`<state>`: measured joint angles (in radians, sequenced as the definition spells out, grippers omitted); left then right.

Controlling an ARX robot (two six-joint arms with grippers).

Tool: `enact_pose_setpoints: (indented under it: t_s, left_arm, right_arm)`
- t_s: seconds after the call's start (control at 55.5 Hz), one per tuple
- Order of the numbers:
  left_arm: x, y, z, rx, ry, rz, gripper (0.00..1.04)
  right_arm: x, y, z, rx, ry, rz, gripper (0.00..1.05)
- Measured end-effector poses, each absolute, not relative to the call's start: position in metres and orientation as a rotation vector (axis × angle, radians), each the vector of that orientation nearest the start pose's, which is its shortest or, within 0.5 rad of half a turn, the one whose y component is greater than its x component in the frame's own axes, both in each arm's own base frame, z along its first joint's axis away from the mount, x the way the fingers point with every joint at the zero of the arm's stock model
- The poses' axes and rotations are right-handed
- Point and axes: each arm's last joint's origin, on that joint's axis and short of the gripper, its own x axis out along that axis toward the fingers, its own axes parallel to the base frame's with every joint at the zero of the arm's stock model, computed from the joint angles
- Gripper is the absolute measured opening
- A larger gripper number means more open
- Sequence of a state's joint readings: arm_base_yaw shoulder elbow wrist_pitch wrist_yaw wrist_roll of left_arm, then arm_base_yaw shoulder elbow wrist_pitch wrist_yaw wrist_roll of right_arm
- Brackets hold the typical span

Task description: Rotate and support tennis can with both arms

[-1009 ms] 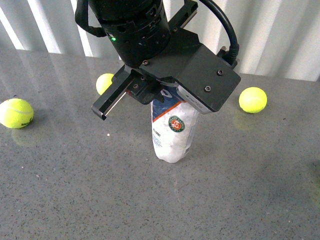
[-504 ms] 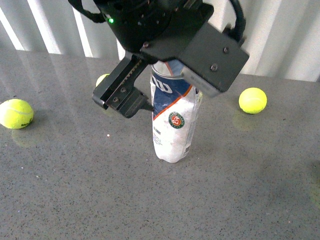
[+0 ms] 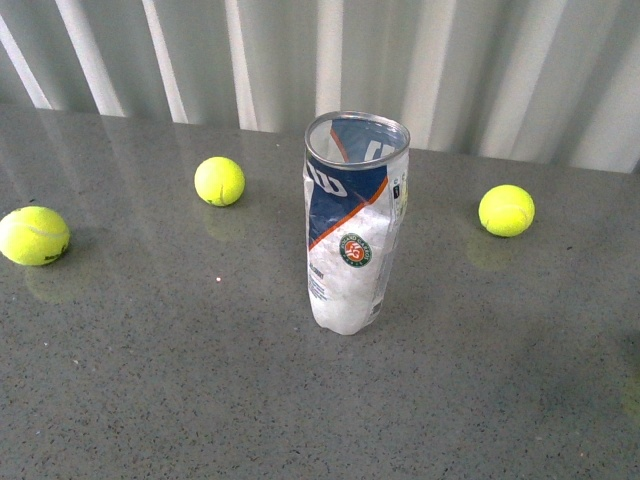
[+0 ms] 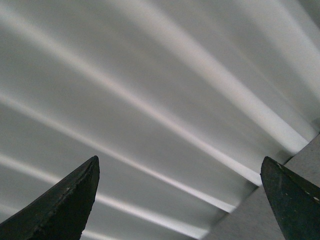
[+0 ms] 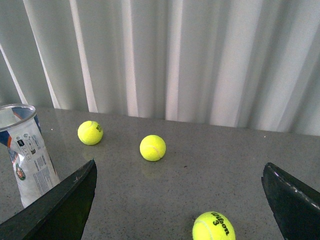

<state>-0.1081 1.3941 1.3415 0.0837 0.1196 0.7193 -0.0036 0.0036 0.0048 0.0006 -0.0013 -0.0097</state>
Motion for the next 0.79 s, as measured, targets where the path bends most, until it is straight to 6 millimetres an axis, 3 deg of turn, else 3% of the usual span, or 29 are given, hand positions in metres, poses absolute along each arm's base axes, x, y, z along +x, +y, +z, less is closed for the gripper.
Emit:
enact_pose_setpoints:
  t_s: [0.09,0.198,0.252,0.45,0.63,0.684,0.738,0.792]
  left_arm:
    - [0.282,-0.002,0.402,0.381,-0.035,-0.173,0.98]
    - [0.256,0.023,0.38,0.207,0.034,-0.114,0.97]
    - [0.243,0.034,0.364,0.122,0.001,-0.033,0.88]
    - [0.211,0.028,0.297,0.024,-0.012,0.012,0.54]
    - [0.191,0.018,0.26,0.013,0.005,-0.002,0.25]
    - [0.182,0.015,0.247,0.011,0.001,0.001,0.11]
    - [0.177,0.014,0.24,0.002,0.001,0.005,0.03]
    - [0.17,0.012,0.23,0.001,0.006,0.011,0.04]
  right_arm:
    - [0.098,0.0,0.165,-0.01,-0.001,-0.003,0.97]
    - [0.098,0.0,0.165,-0.01,-0.001,-0.003,0.97]
    - [0.098,0.0,0.165,-0.01,-0.001,-0.003,0.97]
    - [0.098,0.0,0.165,-0.01,-0.001,-0.002,0.97]
    - [0.098,0.0,0.165,-0.01,-0.002,-0.003,0.97]
    - [0.098,0.0,0.165,-0.01,-0.002,-0.003,0.97]
    - [0.098,0.0,0.165,-0.01,-0.001,-0.003,0.97]
    - [0.098,0.0,0.165,-0.01,-0.002,-0.002,0.97]
